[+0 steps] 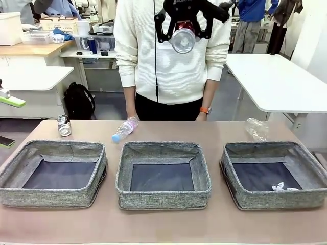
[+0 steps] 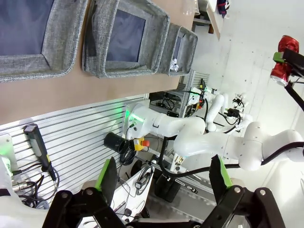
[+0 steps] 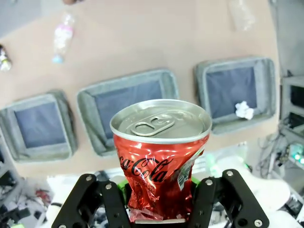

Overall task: Sort the waste into the appropriate baskets.
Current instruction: Pick up the waste item pointed out by the person.

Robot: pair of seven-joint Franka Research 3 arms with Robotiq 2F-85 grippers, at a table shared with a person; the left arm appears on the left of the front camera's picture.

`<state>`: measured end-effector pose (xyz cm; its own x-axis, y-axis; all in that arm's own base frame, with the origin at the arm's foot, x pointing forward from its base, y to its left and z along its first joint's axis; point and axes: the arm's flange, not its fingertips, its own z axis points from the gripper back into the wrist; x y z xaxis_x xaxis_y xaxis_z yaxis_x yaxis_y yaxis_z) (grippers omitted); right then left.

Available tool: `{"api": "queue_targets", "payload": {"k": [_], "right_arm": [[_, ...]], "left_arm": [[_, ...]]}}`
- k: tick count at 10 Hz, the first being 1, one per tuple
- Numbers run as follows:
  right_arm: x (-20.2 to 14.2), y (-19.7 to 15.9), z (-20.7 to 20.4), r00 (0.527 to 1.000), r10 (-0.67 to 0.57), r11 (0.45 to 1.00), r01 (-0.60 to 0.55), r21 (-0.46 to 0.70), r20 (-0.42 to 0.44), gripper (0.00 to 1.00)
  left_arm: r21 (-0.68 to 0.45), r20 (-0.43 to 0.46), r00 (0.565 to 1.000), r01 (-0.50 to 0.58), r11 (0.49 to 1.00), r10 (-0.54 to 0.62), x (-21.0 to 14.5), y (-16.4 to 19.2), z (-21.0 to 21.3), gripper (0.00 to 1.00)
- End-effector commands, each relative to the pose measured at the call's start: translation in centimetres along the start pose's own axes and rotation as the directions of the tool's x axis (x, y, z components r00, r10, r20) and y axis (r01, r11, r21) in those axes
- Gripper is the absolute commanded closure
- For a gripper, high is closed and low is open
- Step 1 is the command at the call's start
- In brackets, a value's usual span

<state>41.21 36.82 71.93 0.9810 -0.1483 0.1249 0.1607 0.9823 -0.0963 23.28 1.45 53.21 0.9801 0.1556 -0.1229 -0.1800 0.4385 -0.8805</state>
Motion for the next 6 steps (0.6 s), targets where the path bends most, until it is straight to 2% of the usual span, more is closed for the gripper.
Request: {"api": "queue_targets", "payload": {"k": [1,2,3,6], "right_arm": [[0.0,1.5,1.0,0.999,-0.051,0.999,0.050,0.019,0.012,0.96],[0.2,1.4,0.9,0.996,-0.083,0.995,0.082,0.050,0.028,0.96],[-0.1,0.4,0.1,1.000,-0.005,1.000,0.005,0.007,0.000,0.96],[-0.1,0.4,0.1,1.000,-0.005,1.000,0.005,0.007,0.000,0.96]], "left_arm": [[-0.015,0.000,1.000,0.020,1.000,-0.020,0.1,-0.1,0.1,0.00],[-0.015,0.000,1.000,0.020,1.000,-0.020,0.1,-0.1,0.1,0.00],[-0.015,0.000,1.000,0.020,1.000,-0.020,0.1,-0.1,0.1,0.00],[-0.015,0.000,1.000,0.020,1.000,-0.020,0.1,-0.1,0.1,0.00]]}}
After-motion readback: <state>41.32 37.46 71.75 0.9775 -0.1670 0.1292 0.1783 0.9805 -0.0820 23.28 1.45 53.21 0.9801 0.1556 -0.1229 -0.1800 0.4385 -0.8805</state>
